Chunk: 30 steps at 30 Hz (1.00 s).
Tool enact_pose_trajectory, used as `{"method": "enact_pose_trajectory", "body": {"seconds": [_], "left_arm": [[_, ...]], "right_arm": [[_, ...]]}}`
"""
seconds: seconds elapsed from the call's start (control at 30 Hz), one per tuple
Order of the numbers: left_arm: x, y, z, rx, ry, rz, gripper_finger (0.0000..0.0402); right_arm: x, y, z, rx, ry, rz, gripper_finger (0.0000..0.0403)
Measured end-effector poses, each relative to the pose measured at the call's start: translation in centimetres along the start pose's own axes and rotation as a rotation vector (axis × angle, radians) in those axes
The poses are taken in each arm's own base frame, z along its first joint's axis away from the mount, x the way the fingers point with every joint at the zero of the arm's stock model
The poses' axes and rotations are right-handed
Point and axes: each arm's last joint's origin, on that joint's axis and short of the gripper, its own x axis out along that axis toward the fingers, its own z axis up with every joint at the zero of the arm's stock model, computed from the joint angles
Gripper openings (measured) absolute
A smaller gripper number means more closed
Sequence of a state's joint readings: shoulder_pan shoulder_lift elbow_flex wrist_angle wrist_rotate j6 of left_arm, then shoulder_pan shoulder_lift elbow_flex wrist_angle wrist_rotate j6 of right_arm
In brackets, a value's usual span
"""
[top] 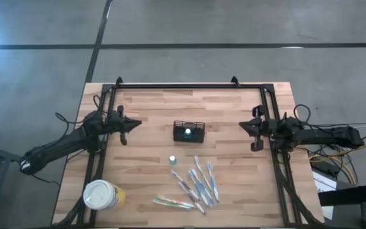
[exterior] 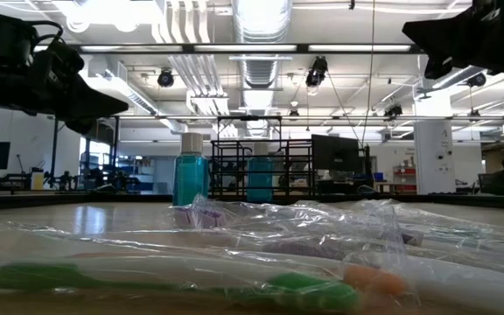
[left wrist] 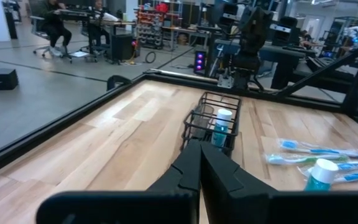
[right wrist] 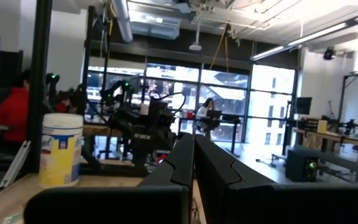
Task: Pick & Place toothbrushing station
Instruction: Put the blue mouthwash into the wire organizer
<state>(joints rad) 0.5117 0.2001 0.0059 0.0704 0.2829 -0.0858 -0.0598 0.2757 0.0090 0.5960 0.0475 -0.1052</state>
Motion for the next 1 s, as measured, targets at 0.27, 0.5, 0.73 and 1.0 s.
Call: {"method": "enact_pose_trajectory", "body": {"seconds": [0.27,0.5,0.73,1.0], "left_arm": [[0.0,-0.1,0.2,0.049,-0.016,-0.018,0.0005],[-0.1,-0.7,2.7,-0.035,-0.029,-0.085,0.0005],[1.4,-2.7,8.4,0.032,0.000,-0.131,0.0002],[6.1,-7.0,11.8,0.137,0.312,-0.255,0.0012]], "right_arm": [[-0.6,0.1,-0.3,-0.011,0.044,0.007,0.0008],[-0.4,0.1,-0.7,0.032,0.089,0.010,0.0008],[-0.3,0.1,-0.9,0.039,0.102,0.000,0.0008],[-0.3,-0.3,-1.6,0.025,0.179,-0.169,0.0008]]}}
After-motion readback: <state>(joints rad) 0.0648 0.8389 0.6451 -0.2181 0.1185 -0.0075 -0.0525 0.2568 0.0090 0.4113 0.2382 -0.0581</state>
